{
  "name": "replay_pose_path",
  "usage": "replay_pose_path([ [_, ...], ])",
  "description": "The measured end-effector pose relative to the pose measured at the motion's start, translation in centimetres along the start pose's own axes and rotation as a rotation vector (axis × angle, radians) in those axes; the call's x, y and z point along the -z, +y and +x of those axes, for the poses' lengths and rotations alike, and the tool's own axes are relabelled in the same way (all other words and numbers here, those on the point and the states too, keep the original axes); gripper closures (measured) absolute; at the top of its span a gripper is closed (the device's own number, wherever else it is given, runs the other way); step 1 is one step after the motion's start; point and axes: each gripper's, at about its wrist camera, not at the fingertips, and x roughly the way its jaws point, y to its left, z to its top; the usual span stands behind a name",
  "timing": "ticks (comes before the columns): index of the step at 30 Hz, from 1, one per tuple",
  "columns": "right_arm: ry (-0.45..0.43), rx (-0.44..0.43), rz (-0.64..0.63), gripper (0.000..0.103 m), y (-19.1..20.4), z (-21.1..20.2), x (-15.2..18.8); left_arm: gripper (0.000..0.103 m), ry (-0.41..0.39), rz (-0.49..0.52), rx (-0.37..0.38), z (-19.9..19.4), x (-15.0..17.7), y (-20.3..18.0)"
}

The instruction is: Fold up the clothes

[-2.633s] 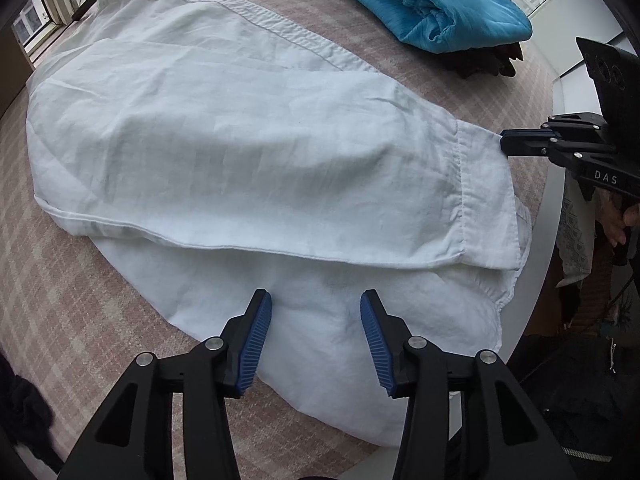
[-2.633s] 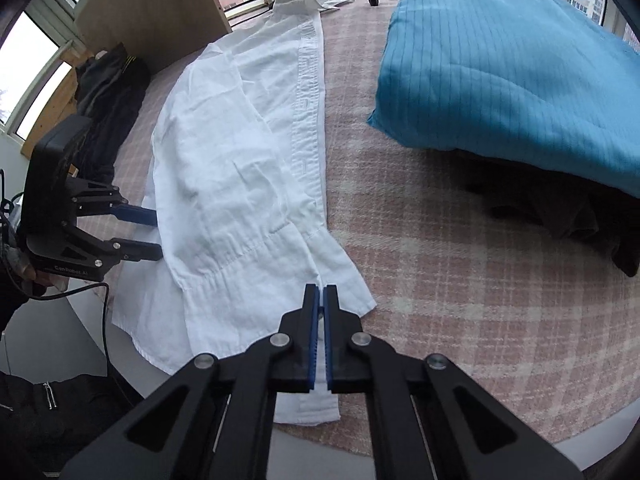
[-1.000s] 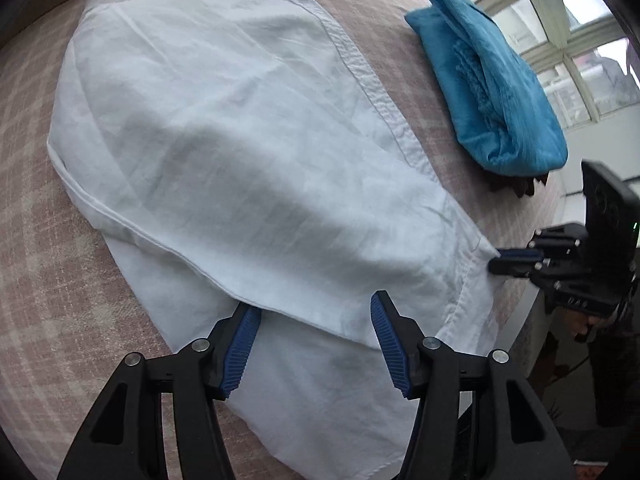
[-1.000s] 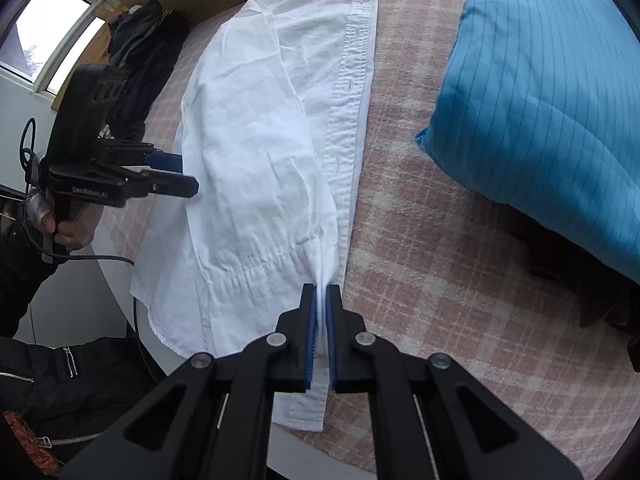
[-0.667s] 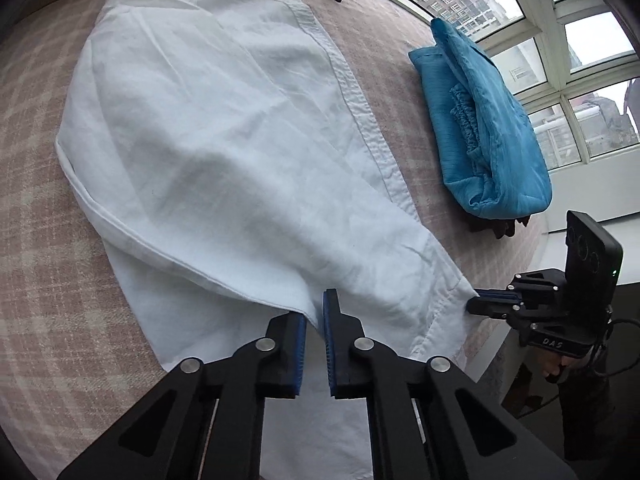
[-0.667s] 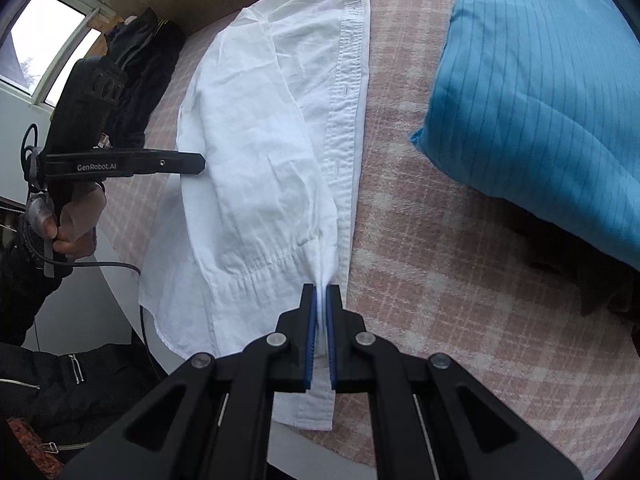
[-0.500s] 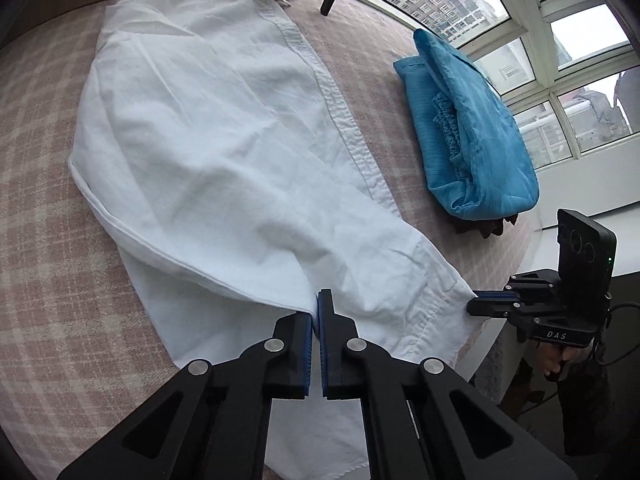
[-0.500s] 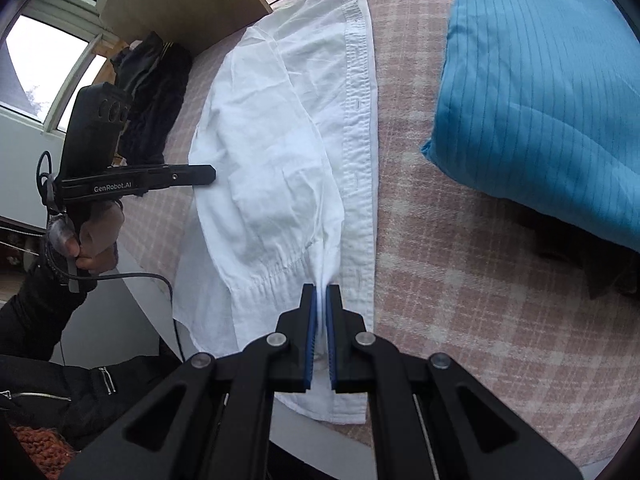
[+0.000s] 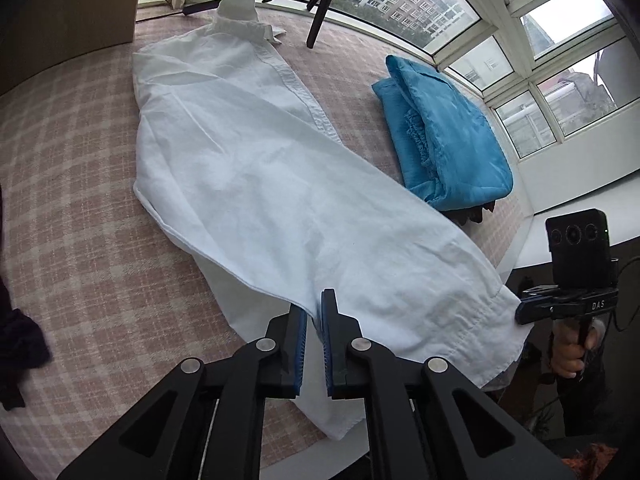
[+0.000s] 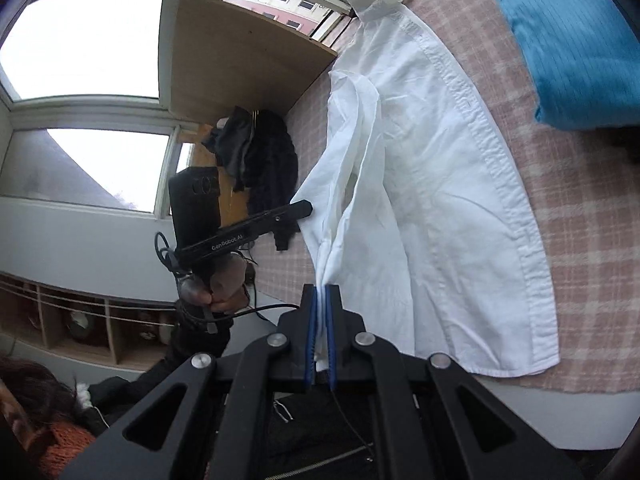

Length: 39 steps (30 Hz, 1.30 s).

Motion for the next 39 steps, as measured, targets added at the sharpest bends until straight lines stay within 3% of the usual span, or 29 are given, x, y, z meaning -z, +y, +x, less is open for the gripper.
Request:
replay_pose_path([
  [2,-0.023,-0.013,0.054,0.098,-2.1,0.4,0.3,0.089,0.016,0.028,-0.004,1.1,0.2,-0.1],
  [6,-0.076,0.32,0.002,0.098,-6.7,2.0,0.3,0.087,0.095,0.041,-0.045,4.8,0.8,0.0],
  [9,-0.046,0.438,-0.033,0.096,-8.1,3.2,0.1,0.087,0.146,0.076,-0.061,6.3,1.9,-0.4],
  [13,-0.004,0.616,-0.193,0.087,-5.4,4.4,-0.2,0.075,0.171,0.109,-0.06,6.8,3.6,-1.2],
  [15,-0.019,0.705,-0.268,0.086,-3.4,4.5,-0.1,0.075,0.175,0.111,-0.078,7.1,4.6,-1.1],
  [19,0.003,0.72,-0.435,0.086,0.9,5.5,0.7,0.075,0.184,0.089,-0.108,7.2,6.9,-0.8],
  [21,0.05,0.713,-0.525,0.073,3.1,7.2,1.9,0.075,0.184,0.072,-0.12,6.8,8.1,-0.6],
  [22,0.066,0.702,-0.557,0.056,3.9,8.2,2.6,0.075,0.183,0.067,-0.126,6.5,8.6,-0.6],
  [23,0.078,0.705,-0.58,0.051,4.3,9.2,3.0,0.075,0.177,0.066,-0.129,6.3,9.1,-0.7],
  [28,0.156,0.791,-0.643,0.052,3.7,12.8,3.4,0.074,0.156,0.022,-0.119,6.1,9.8,-0.4],
  [30,0.182,0.812,-0.642,0.078,3.2,13.1,3.1,0.074,0.153,0.007,-0.117,6.3,9.9,-0.2],
  [31,0.195,0.823,-0.641,0.096,3.0,13.3,2.9,0.074,0.156,0.007,-0.121,6.5,9.9,-0.2],
  [39,0.234,0.936,-0.735,0.097,3.8,13.4,2.7,0.074,0.159,0.023,-0.126,6.7,10.2,-0.2],
])
